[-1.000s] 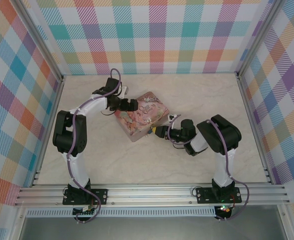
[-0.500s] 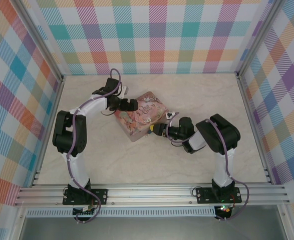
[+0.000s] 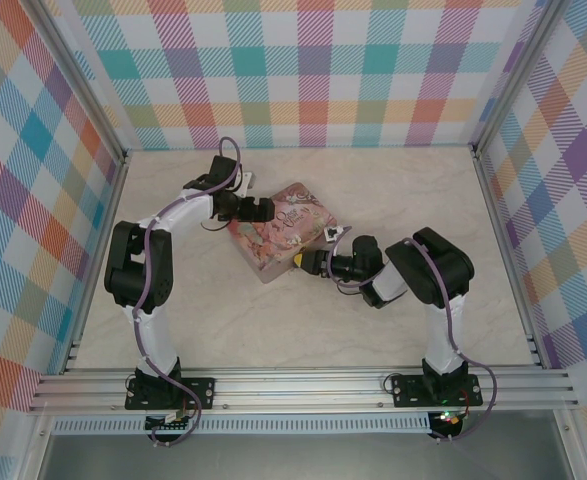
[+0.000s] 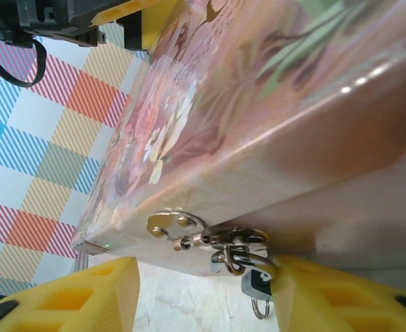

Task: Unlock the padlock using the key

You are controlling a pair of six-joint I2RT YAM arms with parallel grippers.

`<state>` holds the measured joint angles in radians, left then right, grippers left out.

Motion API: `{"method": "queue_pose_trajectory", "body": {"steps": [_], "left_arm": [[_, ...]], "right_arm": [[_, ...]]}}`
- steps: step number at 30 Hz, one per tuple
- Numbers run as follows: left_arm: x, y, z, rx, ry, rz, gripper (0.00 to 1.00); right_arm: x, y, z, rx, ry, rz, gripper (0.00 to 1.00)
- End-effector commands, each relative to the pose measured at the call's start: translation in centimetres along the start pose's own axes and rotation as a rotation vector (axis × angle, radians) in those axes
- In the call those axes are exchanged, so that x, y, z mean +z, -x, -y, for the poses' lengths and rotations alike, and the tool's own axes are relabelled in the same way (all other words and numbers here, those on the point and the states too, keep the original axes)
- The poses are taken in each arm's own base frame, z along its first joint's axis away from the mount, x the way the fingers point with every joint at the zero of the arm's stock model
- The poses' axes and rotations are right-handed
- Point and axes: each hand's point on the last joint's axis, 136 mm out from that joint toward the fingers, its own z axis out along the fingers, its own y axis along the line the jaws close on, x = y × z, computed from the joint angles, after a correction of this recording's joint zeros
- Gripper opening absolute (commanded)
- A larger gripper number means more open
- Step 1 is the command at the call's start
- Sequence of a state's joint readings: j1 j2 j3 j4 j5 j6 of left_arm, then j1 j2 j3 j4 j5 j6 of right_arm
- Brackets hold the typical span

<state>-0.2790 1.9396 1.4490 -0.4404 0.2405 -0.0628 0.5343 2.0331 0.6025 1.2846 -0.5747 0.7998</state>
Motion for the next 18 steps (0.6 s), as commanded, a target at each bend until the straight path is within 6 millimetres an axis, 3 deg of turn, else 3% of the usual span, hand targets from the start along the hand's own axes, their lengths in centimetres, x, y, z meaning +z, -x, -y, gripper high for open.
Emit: {"method": "queue_pose_trajectory", "body": {"steps": [1,18], "left_arm": [[-0.24,-1.76,-1.06,-0.02,0.051,-0.047,1.0],[-0.52,-1.77,-1.03,-0.015,0.053,-0.045,1.0]], "right_arm": [[0.42,0.52,-1.32,-0.037,0.058,0.004,0.49],[0.28,0.75,-0.78,-0.035,0.025,0.021,0.21]]}}
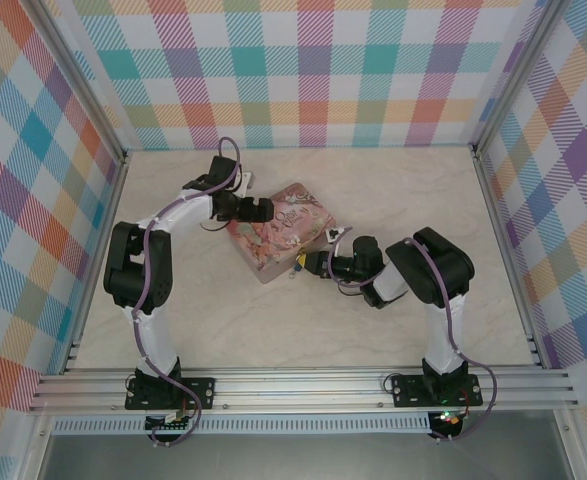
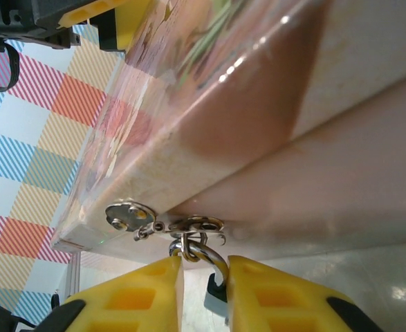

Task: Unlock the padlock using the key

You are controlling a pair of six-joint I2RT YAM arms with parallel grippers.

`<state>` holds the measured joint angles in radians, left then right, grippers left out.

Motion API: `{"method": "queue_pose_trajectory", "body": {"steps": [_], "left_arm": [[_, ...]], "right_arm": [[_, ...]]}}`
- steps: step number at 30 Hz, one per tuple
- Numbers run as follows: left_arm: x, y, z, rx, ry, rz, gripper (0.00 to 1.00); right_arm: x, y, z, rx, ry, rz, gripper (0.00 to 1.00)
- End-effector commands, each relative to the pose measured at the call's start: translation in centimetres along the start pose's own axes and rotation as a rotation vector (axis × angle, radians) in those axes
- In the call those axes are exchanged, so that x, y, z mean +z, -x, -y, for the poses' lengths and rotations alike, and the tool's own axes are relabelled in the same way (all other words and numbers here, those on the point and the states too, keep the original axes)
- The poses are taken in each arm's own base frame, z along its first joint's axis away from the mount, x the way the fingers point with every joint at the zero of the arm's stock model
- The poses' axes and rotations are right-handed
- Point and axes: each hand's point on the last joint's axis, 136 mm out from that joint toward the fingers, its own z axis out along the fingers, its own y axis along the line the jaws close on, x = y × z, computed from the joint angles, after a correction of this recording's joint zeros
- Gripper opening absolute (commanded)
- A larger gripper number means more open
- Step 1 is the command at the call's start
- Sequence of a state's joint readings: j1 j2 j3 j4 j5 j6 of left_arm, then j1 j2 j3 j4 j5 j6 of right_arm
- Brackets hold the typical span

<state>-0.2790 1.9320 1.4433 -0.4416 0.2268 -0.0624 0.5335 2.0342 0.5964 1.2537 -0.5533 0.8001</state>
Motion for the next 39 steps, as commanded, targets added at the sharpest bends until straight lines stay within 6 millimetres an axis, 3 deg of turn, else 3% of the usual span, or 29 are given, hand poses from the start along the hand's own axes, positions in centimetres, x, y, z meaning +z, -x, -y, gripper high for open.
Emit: {"method": "queue_pose_trajectory", "body": {"steps": [1,16,31,39], "left_arm": [[-0.3,-1.7,-0.8,-0.015,0.04,-0.047,1.0],[-0.7,-2.1,-1.2,-0.016,0.061,-0.039,1.0],[-1.1,-3.4,-1.7,-0.025,0.083,-0.037,1.0],[-1.0,-3.4,-1.5,-0.024,0.077,-0.037,1.0]], "right_arm": [[0.4,1.2,-1.7,-0.059,0.062,0.025,0.2],[0.0,1.5,-0.6,-0.018,-0.002,0.049,0.01],[-1.7,3.6,-0.3,0.042,-0.031,0.152,0.0],[-1.5,4.6,-0.9,0.049,-0.012,0.157,0.0]]}}
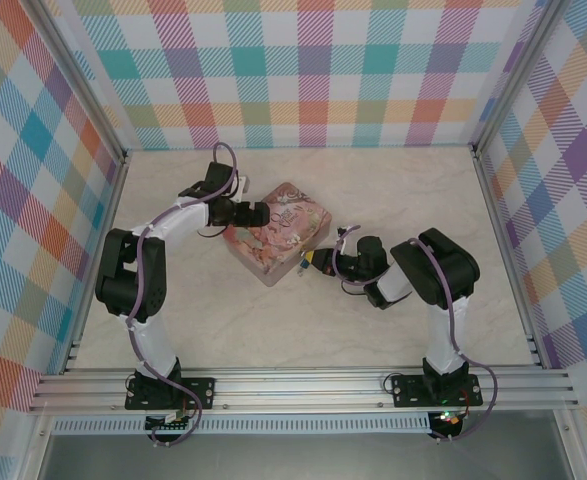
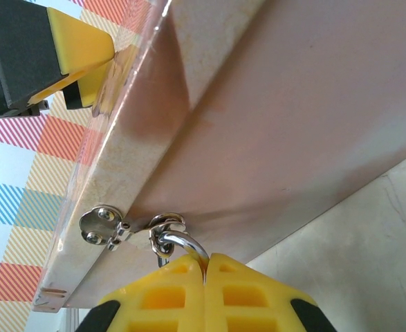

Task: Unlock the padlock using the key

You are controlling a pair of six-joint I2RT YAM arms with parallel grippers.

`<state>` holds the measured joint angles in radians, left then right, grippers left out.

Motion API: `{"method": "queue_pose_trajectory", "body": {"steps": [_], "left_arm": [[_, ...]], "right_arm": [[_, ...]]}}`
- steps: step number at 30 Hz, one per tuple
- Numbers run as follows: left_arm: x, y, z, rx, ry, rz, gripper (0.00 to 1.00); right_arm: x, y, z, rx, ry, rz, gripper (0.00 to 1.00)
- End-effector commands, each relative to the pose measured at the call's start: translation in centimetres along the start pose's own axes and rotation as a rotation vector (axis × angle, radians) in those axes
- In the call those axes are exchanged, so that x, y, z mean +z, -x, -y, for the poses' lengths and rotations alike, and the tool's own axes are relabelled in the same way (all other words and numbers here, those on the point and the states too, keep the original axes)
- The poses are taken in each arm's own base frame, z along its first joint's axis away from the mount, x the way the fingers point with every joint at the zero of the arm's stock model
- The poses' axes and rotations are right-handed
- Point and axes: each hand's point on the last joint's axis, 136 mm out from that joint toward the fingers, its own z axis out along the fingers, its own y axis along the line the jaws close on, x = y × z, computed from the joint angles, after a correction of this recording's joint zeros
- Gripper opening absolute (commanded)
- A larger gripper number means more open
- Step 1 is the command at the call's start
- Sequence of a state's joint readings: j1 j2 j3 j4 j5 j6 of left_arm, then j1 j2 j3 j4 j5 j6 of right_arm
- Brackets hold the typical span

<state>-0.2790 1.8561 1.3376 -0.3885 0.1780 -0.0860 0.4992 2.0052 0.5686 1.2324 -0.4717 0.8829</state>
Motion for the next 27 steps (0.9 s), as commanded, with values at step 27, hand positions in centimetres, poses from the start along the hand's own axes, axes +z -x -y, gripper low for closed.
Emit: {"method": "queue_pose_trajectory", "body": {"steps": [27], "left_arm": [[0.9,-3.2,-1.3,0.033,0.093,-0.099,1.0]], "right_arm": [[0.3,6.0,-2.7,0.033,-0.004,0.126,0.0]]}}
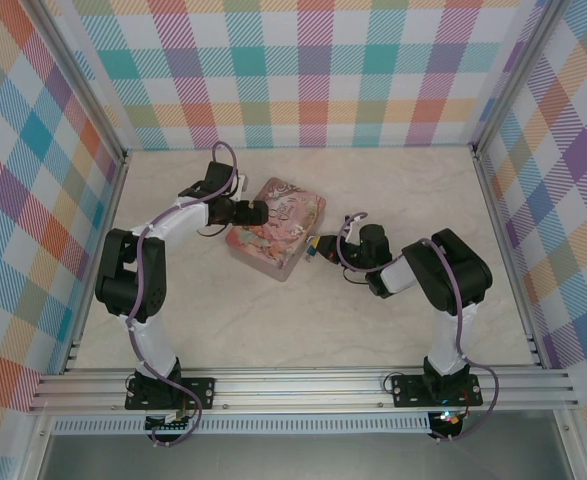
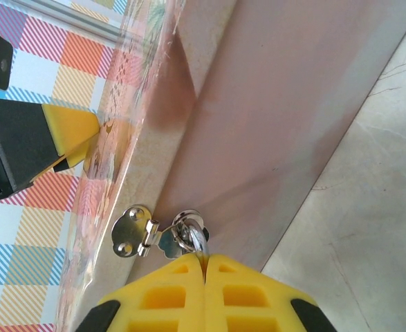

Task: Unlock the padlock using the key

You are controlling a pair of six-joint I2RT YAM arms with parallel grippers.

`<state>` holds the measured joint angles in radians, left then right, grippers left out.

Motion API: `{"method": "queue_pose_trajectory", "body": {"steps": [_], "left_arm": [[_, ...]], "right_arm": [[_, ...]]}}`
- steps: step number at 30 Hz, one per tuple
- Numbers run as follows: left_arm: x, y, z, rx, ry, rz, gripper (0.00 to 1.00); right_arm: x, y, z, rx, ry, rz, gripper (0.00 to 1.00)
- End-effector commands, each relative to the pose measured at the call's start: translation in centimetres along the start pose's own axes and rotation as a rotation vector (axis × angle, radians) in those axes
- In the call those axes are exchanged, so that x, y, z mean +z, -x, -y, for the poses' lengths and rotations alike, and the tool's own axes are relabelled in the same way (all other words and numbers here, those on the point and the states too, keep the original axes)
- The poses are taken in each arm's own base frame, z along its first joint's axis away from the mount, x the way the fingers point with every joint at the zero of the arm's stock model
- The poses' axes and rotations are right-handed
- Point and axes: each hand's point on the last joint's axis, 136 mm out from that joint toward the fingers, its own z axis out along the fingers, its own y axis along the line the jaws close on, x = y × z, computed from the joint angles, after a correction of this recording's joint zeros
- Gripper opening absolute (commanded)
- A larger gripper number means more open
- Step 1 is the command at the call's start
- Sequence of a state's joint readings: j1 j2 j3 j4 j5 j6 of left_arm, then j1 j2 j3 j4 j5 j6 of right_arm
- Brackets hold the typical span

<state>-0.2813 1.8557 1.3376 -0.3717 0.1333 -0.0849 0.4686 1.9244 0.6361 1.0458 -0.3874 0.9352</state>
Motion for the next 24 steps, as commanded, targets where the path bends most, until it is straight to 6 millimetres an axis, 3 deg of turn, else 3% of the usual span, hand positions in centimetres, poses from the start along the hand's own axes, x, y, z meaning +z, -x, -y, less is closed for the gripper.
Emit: {"method": "queue_pose_trajectory", "body": {"steps": [1,7,16,21,24], "left_arm": [[1.0,-3.9,-0.7,0.038,0.059,-0.129,1.0],[1.6,-4.9,-0.9,0.064,0.086,-0.152,1.0],[1.7,-5.0,-0.9,0.065,0.084,-0.151,1.0],[0.4,-3.0,0.5,0.043,0.025,-0.102,1.0],[-1.2,-0.3,1.8,0.029,-0.023,-0.039,1.0]], "right_arm": [[0.4,2.1,-3.0,-0.038,0.084,0.048,0.0],[0.6,2.5,-2.4,-0.042,0.074,0.054,0.0],[-0.5,5.0,-2.0,-0.038,0.06,0.12,0.01],[-2.5,4.9,-1.5,-0.092,-0.014,0.119,0.01],[-3.8,4.2,-1.8,-0.125,-0.055,0.088,0.01]]}}
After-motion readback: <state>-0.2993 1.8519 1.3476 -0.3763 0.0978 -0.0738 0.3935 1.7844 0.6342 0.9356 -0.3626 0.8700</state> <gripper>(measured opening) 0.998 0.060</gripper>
